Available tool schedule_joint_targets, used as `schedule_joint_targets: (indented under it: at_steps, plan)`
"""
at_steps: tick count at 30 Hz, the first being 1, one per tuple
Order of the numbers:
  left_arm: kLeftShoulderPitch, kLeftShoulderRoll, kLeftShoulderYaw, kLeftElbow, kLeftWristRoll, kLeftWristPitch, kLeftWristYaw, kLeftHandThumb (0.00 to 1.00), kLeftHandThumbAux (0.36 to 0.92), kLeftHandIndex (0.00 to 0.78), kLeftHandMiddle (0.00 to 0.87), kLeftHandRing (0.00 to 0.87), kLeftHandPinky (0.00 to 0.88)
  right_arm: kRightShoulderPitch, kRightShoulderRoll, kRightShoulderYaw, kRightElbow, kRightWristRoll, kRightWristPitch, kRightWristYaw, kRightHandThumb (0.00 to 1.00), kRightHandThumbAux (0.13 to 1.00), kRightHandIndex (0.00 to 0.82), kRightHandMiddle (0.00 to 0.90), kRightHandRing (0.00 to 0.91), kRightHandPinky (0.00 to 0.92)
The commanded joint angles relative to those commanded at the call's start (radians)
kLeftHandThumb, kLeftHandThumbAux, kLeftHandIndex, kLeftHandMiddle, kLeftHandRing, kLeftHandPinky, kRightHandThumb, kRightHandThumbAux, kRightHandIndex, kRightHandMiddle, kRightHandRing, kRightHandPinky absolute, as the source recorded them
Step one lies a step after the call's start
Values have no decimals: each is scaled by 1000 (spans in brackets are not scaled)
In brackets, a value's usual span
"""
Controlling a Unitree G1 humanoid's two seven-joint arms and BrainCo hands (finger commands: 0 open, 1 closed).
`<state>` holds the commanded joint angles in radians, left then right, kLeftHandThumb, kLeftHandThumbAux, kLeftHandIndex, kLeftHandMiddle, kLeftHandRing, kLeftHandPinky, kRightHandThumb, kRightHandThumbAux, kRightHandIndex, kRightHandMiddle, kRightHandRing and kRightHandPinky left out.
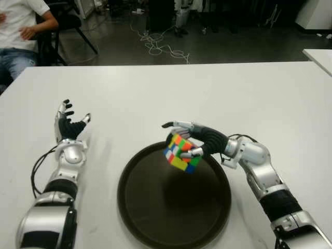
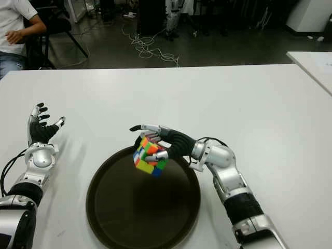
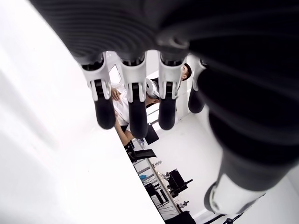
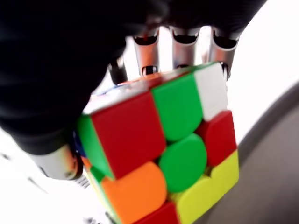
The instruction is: Pick up the Rubik's Cube and put it in the plate
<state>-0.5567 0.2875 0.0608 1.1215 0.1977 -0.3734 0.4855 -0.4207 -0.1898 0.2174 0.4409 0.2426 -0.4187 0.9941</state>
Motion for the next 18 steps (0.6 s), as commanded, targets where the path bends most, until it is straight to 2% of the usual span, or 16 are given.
schedule_joint_targets:
  at_steps: [6,13,18]
  plan:
    - [-1,-1,4,2,-5,1,-1,138,784,113,177,188,207,-14,6,-7,30,21,8,48,0,614,1,0,1,2]
    - [-1,-2,5,1,-8,2,-8,146,784,103,174,197,247,-28,11,-13,65,-22,0,12,0,594,3,0,0,0]
    - [-1,-3,8,-2,-12,3,-12,153,782,100,175,198,240,-40,16,-17,91,-31,-20,6,0,572,7,0,0,0]
